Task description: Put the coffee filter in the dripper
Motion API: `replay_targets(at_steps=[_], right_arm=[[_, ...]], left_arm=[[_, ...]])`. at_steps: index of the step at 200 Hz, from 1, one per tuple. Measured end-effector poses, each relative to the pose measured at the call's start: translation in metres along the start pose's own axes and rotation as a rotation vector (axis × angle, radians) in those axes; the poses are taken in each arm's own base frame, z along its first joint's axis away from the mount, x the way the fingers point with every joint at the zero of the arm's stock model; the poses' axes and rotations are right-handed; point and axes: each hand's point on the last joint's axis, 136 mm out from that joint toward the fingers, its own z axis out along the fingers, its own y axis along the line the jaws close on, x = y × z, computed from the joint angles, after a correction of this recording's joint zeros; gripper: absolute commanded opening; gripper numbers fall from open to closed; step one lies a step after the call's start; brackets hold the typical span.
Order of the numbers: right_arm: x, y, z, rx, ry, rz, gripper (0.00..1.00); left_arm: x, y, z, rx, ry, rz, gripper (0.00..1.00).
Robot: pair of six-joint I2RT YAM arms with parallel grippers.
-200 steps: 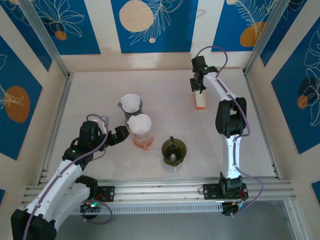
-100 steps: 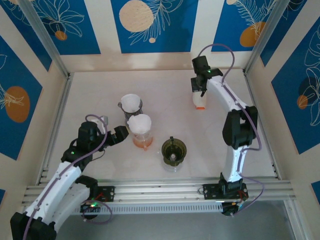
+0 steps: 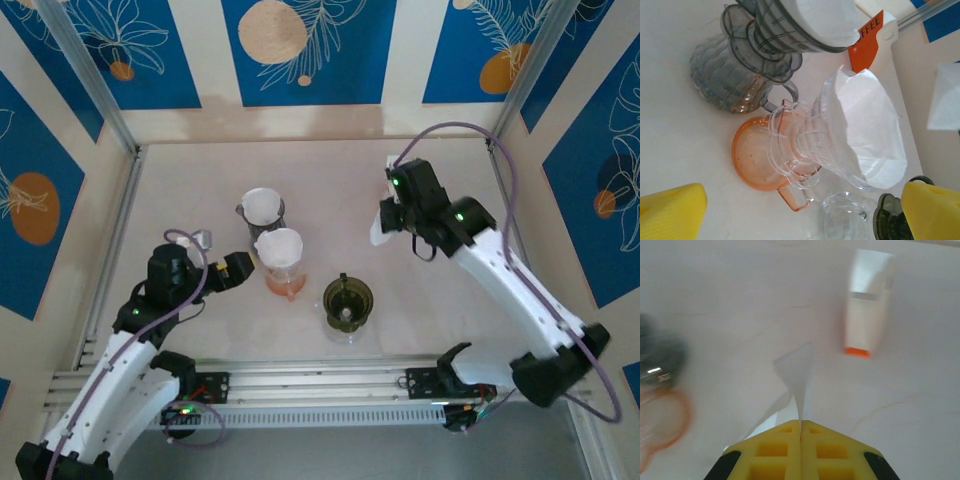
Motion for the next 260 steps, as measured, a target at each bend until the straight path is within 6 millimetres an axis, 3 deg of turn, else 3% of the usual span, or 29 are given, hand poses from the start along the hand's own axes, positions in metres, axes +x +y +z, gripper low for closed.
replay_targets(at_steps=[21,44,82,111,159,228,260], right_arm=[[0.017,0.03,-0.04,-0.141,0.033,-0.031,0.0],[0.042,0.053,-0.068,-0.245,0.137,-0.055,0.0],[0.067,0.063,-0.11,-0.354,0.298,-0.013,0.0],[0.084,0.072,-0.127,-0.416,0.429,0.027,0.0],[0.102,0.092,-0.112,-0.446,0.64,0.083,0.0],[0.101,0.08,-0.061,-0.311,0.794,0.182,0.0],[0.103,0.08,-0.041,-0.24,0.838,0.152,0.0]], left_arm=[[-0.003,-0.006,-0.005,0.012,-0.007,0.023,1.0],[-0.005,-0.011,-0.01,0.021,-0.006,0.033,1.0],[-0.004,-0.015,-0.011,0.039,0.002,0.033,1.0],[-0.004,-0.02,-0.011,0.062,0.009,0.029,1.0],[-0.005,-0.028,-0.008,0.106,0.017,0.026,1.0],[0.002,-0.039,0.0,0.167,0.081,0.027,0.97],[0.014,-0.06,0.004,0.22,0.142,0.084,0.98]])
